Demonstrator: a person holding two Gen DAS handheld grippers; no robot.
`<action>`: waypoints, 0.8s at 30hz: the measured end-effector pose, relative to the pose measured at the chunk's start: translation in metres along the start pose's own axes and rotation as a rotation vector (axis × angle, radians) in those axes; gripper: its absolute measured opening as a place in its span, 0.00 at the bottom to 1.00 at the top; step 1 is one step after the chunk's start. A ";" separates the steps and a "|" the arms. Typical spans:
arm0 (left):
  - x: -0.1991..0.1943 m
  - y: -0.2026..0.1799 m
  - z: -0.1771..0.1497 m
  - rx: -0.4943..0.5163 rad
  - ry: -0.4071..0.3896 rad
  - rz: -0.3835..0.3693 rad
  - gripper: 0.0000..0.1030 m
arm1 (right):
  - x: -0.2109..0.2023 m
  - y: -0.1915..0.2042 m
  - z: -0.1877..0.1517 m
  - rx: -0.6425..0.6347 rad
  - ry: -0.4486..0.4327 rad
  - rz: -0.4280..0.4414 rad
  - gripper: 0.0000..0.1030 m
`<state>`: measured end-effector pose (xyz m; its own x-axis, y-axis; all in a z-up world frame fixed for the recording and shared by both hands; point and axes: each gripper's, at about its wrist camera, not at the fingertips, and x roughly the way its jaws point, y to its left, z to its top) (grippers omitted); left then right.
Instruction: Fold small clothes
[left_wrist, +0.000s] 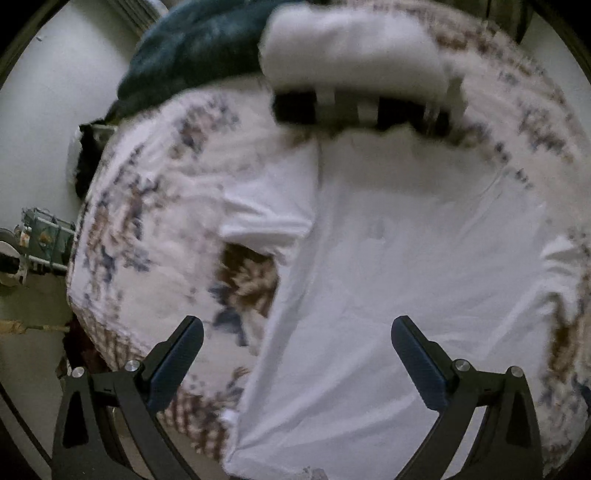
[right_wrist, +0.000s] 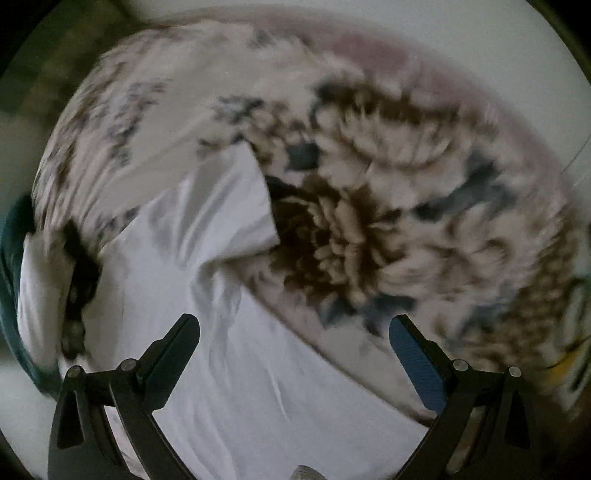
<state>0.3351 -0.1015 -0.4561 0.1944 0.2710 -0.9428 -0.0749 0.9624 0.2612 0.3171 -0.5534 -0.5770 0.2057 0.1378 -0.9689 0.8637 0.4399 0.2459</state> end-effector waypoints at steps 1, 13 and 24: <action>0.019 -0.006 0.001 -0.003 0.020 0.002 1.00 | 0.026 -0.003 0.009 0.036 0.016 0.025 0.98; 0.107 -0.025 0.010 -0.063 0.114 -0.038 1.00 | 0.132 0.025 0.021 0.235 -0.083 0.286 0.20; 0.101 0.046 0.015 -0.171 0.060 -0.021 1.00 | 0.120 0.275 -0.136 -0.906 -0.374 -0.144 0.10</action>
<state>0.3658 -0.0296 -0.5361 0.1396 0.2445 -0.9595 -0.2377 0.9490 0.2072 0.5165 -0.2957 -0.6221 0.3927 -0.1908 -0.8996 0.2457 0.9644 -0.0973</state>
